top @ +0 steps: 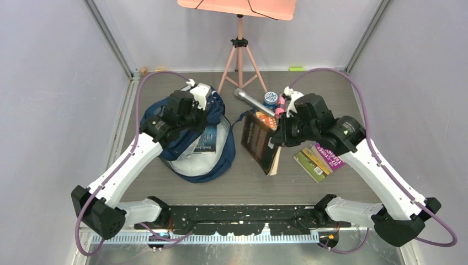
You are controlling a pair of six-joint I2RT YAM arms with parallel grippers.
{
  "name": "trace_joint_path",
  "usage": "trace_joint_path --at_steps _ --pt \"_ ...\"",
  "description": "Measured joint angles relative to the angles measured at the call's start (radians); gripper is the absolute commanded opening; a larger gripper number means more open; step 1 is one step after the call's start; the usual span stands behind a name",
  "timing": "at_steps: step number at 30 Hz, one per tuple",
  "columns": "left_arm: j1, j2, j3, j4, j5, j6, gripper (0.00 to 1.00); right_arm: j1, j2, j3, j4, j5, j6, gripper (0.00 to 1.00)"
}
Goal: Pack the student bag
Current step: Place the book in the student bag.
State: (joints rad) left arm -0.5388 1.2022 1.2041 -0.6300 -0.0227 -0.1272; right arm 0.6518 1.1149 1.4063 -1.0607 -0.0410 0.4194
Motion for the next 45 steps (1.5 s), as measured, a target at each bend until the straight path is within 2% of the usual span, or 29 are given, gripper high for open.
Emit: trace_joint_path --at_steps 5,11,18,23,31,37,45 --pt "0.005 0.002 0.000 -0.002 0.014 -0.002 0.00 0.057 -0.014 -0.078 0.118 -0.169 0.089 0.00" --pt "0.005 0.000 0.000 -0.002 0.026 -0.003 0.00 0.068 0.019 -0.109 0.245 -0.257 0.175 0.01" --pt "0.010 -0.001 0.000 -0.006 0.024 -0.003 0.00 0.078 0.153 -0.125 0.367 -0.337 0.251 0.00" --pt "0.011 -0.019 0.000 -0.005 0.029 -0.005 0.00 0.080 0.208 -0.175 0.432 -0.342 0.278 0.00" --pt "0.011 -0.020 0.000 -0.010 0.045 -0.018 0.00 0.080 0.205 -0.355 0.687 -0.338 0.367 0.00" --pt "0.012 -0.021 0.000 -0.005 0.048 -0.022 0.00 0.085 0.235 -0.362 0.886 -0.335 0.422 0.00" --pt "0.016 -0.021 0.000 -0.002 0.056 -0.022 0.00 0.090 0.372 -0.359 0.986 -0.199 0.499 0.00"
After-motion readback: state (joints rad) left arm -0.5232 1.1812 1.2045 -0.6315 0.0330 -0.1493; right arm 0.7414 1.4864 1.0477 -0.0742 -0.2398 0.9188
